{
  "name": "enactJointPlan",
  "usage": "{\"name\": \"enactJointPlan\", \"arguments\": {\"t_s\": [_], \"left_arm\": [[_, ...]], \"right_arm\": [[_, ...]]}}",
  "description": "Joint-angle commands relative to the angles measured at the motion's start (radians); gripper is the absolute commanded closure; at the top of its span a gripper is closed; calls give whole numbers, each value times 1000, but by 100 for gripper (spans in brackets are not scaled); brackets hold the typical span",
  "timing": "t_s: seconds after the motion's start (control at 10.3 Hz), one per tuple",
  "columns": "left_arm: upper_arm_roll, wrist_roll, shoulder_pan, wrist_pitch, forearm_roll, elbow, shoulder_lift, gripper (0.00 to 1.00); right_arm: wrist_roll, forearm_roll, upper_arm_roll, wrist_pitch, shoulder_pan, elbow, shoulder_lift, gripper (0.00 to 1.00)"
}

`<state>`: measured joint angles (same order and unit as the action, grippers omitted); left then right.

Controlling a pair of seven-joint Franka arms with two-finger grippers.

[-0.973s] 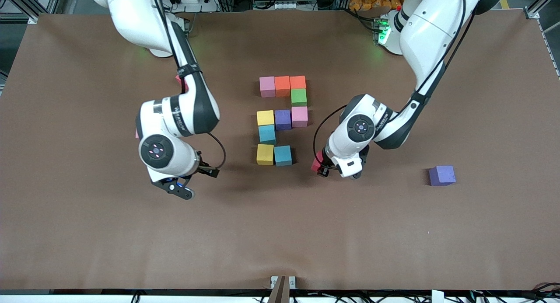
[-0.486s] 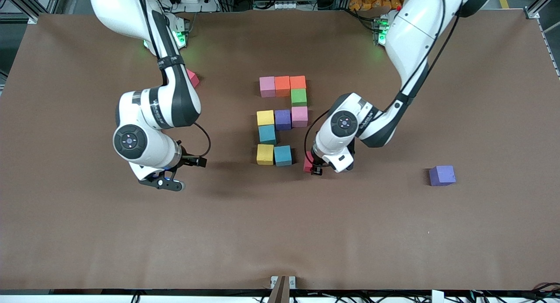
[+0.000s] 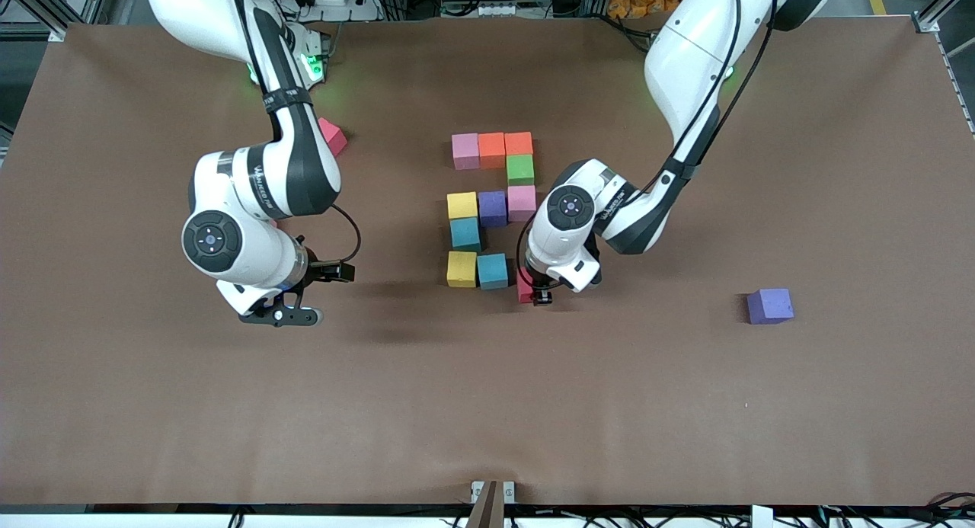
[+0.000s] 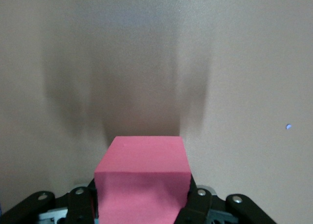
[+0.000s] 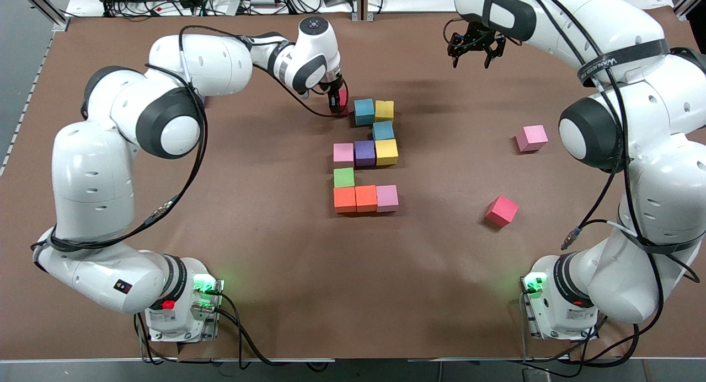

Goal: Form number 2 with 11 blocks

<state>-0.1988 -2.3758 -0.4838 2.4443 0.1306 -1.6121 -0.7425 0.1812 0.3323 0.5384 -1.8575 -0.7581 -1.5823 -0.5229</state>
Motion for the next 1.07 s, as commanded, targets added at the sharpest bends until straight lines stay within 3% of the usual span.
{"name": "enactJointPlan", "arguments": {"t_s": [0.0,0.1,0.19,0.29,0.58,0.78,0.97], "left_arm": [[18,-25,-22,2,0,21,-11,65],[16,-23,-25,2,0,20,-11,65],[16,-23,-33,2,0,17,-12,65],[16,-19,-39,-1,0,12,-11,65],[16,-14,-52,-2,1,9,-14,65],[16,-13,-52,-4,1,6,-15,65],[16,-13,-64,-5,1,4,-21,64]], "right_arm": [[-9,-16,-41,7,25,-34,61,0],[-9,-18,-114,11,102,-34,70,0],[-11,-53,-234,9,218,-33,90,0],[-8,-127,-339,6,309,-33,104,0],[-14,-252,-550,-3,512,-92,186,0],[-20,-350,-574,-66,531,-203,294,0],[-28,-351,-583,-68,545,-252,371,0]]}}
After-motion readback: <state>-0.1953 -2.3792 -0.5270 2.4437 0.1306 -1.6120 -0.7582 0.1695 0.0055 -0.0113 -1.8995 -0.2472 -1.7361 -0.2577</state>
